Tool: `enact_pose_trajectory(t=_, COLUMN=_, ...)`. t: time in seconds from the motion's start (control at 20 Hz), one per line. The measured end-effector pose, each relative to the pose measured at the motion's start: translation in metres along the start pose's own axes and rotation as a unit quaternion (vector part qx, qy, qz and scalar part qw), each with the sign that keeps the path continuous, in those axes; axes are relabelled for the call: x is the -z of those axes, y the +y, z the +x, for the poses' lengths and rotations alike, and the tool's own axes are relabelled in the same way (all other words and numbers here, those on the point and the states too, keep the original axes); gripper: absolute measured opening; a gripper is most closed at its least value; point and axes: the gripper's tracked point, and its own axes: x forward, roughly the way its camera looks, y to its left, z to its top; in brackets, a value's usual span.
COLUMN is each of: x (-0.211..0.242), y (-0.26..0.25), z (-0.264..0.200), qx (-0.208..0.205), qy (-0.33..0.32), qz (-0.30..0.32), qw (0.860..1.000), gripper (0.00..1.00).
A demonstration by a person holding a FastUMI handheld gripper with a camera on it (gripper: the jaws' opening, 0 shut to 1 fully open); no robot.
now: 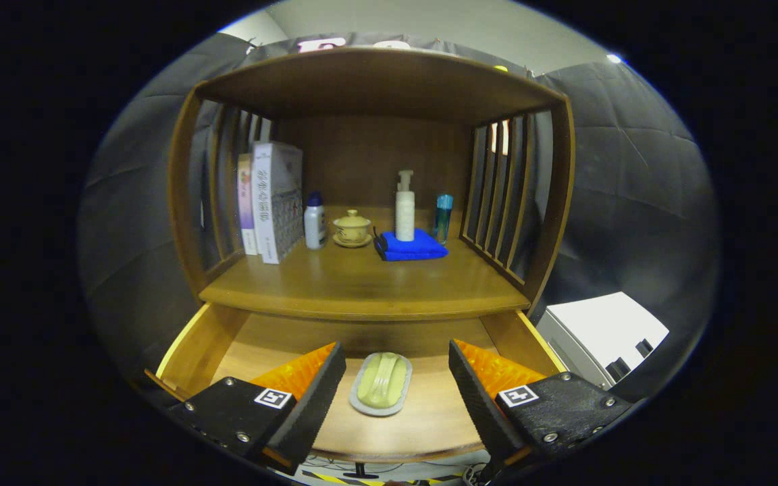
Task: Pull open the drawer, take out the items inside it, and place them on the countertop above the cabinet.
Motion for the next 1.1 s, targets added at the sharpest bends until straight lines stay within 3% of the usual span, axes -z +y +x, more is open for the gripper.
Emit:
enact_pose_trajectory(t=0.3, x=0.013, y=0.005, z=0.039, qx=0.014, qy=0.065, qz=0.045, qw=0.997, gripper=0.95)
enact_pose_trajectory(t=0.85, x=0.073, y=0.034, z=0.081, qx=0.014, qy=0.193, qz=0.024, qw=0.981, gripper=0.95)
enact_pose_trajectory(t=1.1, x=0.088, y=0.026, z=0.090, qx=0.032, qy=0.220, qz=0.002, qw=0.975, gripper=0.82)
